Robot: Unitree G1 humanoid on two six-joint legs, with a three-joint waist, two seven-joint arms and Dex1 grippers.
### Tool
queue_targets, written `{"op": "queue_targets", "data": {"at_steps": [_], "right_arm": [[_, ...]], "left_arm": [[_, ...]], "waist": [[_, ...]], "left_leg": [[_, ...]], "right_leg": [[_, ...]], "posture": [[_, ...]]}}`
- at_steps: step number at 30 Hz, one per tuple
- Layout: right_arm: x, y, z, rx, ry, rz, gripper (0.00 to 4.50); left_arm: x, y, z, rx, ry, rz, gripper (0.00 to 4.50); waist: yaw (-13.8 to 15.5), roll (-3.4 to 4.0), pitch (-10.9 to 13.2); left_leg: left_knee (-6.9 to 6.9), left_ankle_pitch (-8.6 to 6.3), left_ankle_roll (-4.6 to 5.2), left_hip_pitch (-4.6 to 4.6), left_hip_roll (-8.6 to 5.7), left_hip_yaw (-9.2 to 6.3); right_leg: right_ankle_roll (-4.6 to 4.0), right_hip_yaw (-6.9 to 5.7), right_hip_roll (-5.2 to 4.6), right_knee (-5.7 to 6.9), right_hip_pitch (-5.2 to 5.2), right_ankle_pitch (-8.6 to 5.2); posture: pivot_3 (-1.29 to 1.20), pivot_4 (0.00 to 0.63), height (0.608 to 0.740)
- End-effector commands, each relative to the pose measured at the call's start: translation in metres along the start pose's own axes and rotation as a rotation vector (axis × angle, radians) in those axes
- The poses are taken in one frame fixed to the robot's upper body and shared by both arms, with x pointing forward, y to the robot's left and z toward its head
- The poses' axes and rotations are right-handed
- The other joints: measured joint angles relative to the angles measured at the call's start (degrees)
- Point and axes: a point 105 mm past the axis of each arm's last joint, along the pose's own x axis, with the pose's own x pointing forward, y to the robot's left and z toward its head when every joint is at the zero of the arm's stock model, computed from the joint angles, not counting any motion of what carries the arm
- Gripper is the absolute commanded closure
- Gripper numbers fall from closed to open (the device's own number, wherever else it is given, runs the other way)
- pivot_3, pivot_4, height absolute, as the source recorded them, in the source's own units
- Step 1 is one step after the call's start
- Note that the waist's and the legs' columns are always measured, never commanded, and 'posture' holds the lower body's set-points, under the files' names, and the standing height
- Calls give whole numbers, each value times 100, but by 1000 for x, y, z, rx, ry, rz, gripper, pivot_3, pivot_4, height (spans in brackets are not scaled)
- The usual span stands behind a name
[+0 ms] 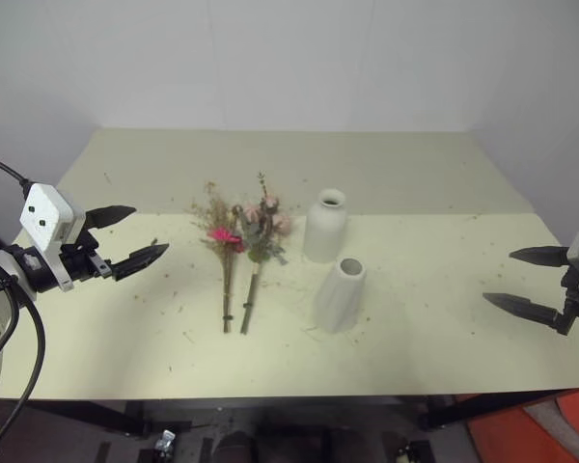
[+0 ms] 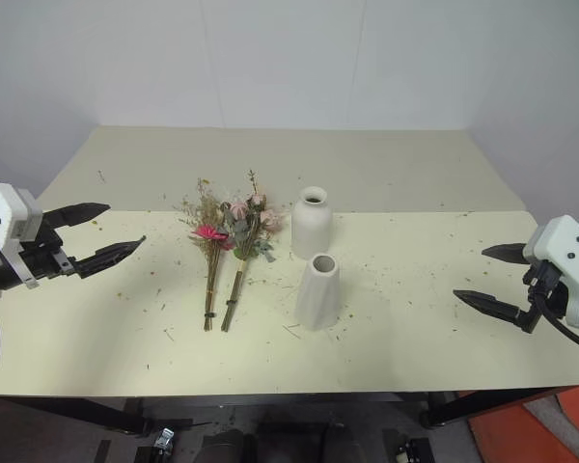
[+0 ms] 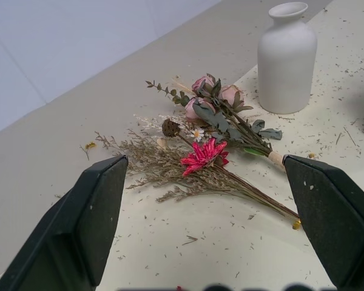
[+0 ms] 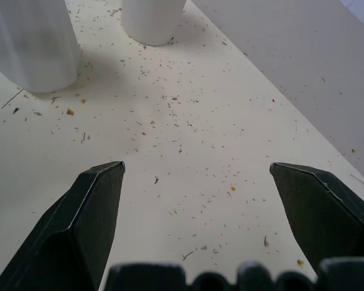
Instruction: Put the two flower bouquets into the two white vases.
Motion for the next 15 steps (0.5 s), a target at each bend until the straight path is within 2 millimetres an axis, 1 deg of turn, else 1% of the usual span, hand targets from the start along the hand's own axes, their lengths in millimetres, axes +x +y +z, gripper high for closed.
{"op": "queue_targets", "data": {"at_steps": [1, 7, 11, 14, 15], "right_arm": [[-5, -5, 13, -49, -20, -26, 0], [-2, -2, 27, -76, -46, -8, 0], [0, 1, 38, -109, -61, 6, 0], [5, 10, 57, -140, -104, 43, 0], [8, 16, 68, -171, -126, 66, 0]], "left_arm": [[-1, 1, 10, 27, -17, 6, 62], [-1, 3, 8, 16, -3, 19, 62], [1, 5, 2, 8, 27, 44, 62], [4, 10, -3, -14, 30, 94, 62], [7, 11, -11, -34, 59, 127, 62]], "waist": [[0, 0, 0], [-5, 0, 0], [-1, 0, 0], [-1, 0, 0], [-2, 0, 0]], "left_leg": [[0, 0, 0, 0, 0, 0], [0, 0, 0, 0, 0, 0], [0, 0, 0, 0, 0, 0], [0, 0, 0, 0, 0, -1], [0, 0, 0, 0, 0, -1]], "right_leg": [[0, 0, 0, 0, 0, 0], [0, 0, 0, 1, 0, 0], [0, 0, 0, 0, 0, 0], [0, 0, -1, 0, -1, 0], [0, 0, -1, 1, 0, 1]], "posture": [[0, 150, 740], [0, 150, 740], [0, 150, 740], [0, 150, 740], [0, 150, 740]]}}
